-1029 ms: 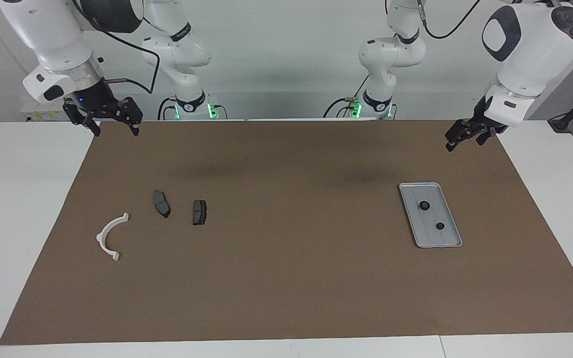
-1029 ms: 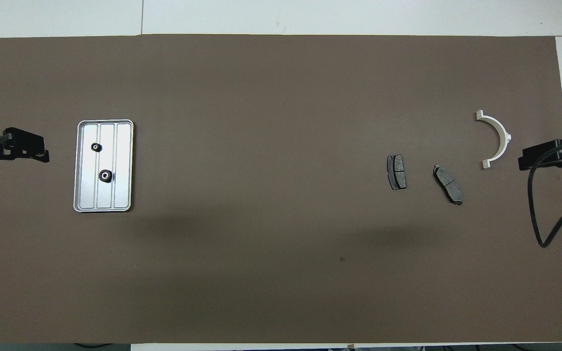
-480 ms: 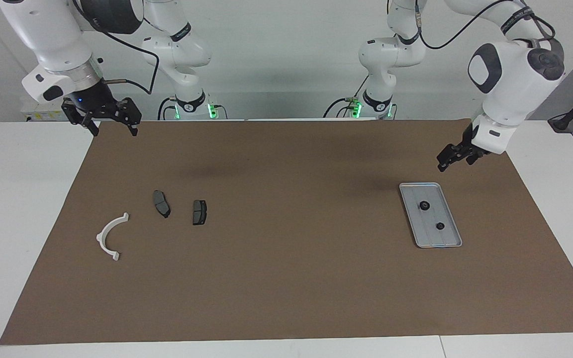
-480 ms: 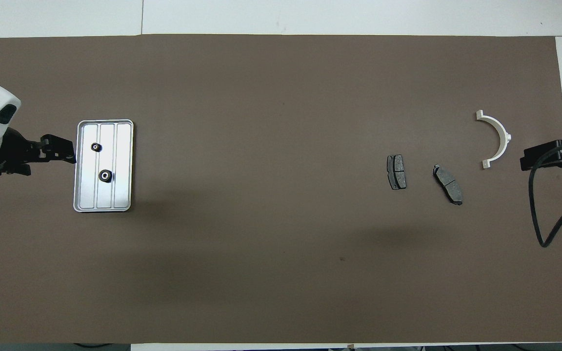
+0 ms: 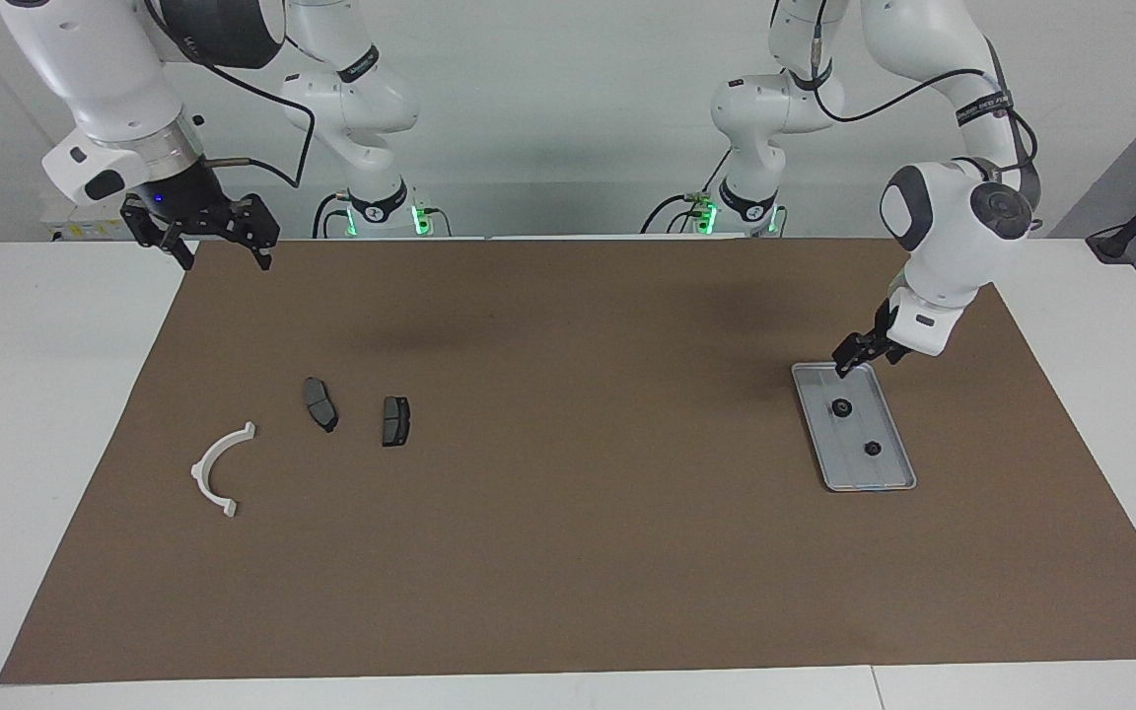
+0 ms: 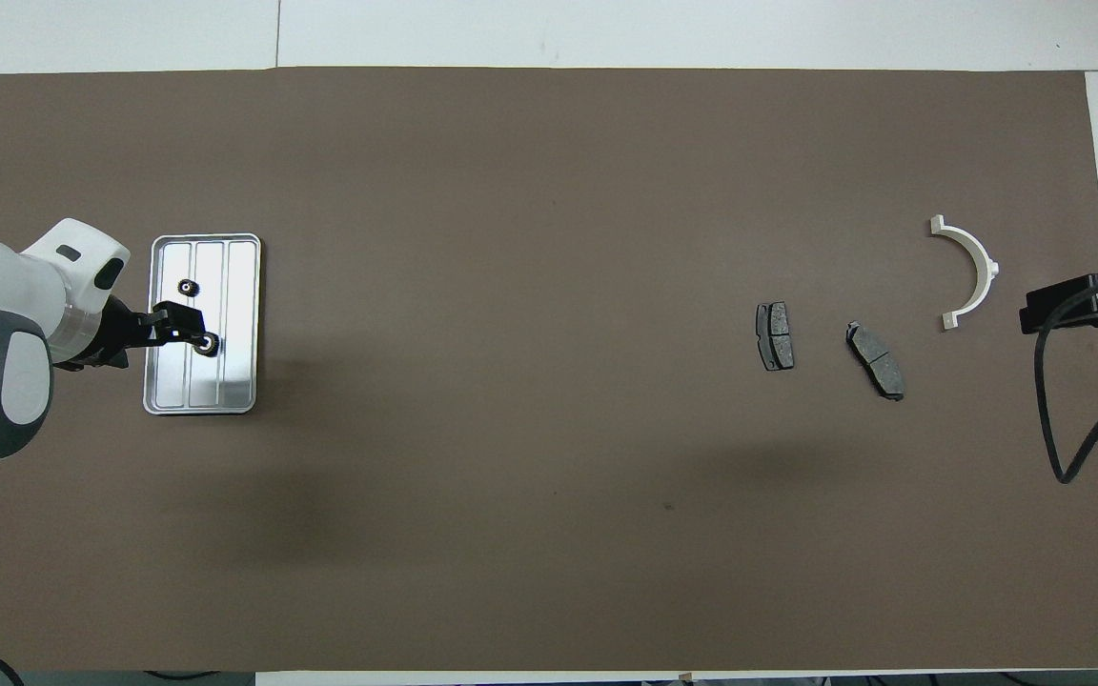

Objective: Place bearing gear from tray to pile
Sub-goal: 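Lower the left gripper into the silver tray and grasp a black gear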

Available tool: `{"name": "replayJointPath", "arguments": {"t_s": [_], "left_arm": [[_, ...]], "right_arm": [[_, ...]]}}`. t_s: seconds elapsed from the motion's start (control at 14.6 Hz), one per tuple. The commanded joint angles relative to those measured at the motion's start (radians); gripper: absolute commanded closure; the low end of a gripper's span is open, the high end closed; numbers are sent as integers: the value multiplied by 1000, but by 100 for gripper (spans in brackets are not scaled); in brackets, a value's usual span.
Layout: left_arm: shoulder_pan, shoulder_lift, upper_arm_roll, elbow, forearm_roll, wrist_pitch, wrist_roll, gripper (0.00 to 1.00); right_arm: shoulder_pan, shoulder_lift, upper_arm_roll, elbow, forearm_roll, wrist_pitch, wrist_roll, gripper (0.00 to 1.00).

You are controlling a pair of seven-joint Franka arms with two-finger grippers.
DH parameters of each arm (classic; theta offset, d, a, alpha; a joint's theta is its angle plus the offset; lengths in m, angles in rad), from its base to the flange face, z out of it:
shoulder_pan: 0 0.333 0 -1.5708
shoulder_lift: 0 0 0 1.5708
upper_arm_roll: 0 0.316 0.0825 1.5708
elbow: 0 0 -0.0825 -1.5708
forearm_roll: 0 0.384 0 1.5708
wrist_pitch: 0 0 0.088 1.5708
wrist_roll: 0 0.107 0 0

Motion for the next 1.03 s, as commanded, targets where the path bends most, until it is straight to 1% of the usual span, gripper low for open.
{"name": "replayJointPath", "arguments": {"t_s": [0.0,0.14,0.27,0.41,0.55,0.62,0.89,0.96], "left_arm": [[-3,60,-8,-11,15,69,-91,2],[-9,97,-8,-28,16,121,-108,7],[-7,143,-7,-27,16,176,-99,9],[-6,144,-7,-25,16,177,-98,10],[0,149,-7,-25,16,186,-95,17],[3,149,-7,-25,16,187,-92,18],[6,152,-8,-28,16,196,-78,18],[6,152,-8,-28,16,196,-78,26]], "right_arm": [[-7,0,7,-6,-23,5,-4,0],[-7,-1,7,-15,-22,14,-6,0],[-5,-1,7,-21,-19,16,-6,0],[-5,0,7,-25,-18,20,-6,0],[-5,-1,7,-30,-18,34,-7,0],[-5,-1,7,-33,-18,34,-7,0],[-5,-1,7,-35,-18,36,-6,0],[-5,-1,9,-38,-18,36,-6,0]]}}
